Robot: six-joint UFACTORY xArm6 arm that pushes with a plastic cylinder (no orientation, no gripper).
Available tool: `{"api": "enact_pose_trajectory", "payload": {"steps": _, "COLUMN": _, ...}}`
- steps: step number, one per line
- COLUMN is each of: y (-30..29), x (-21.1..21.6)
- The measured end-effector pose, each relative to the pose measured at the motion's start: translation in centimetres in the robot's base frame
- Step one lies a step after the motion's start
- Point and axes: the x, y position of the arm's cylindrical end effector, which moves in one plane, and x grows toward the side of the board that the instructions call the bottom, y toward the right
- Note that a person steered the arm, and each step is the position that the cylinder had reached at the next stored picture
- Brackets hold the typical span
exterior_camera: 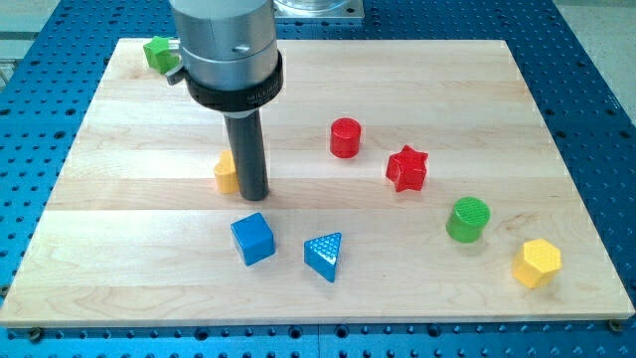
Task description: Move the heart diagonally to the green star
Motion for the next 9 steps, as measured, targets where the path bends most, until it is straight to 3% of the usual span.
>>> {"api": "enact_pose_trajectory", "payload": {"steps": 2, "y": 0.4, "x": 2.5}}
{"api": "enact_pose_trajectory", "payload": {"steps": 4, "y": 0.1, "x": -8.5}}
{"api": "enact_pose_trajectory", "payload": {"steps": 6, "y": -0.6, "x": 2.3}}
{"api": "enact_pose_trajectory", "payload": {"steps": 8, "y": -2.6, "x": -2.7}}
{"api": "enact_pose_trajectory", "payload": {"steps": 9, "y": -2.7, "x": 0.2}}
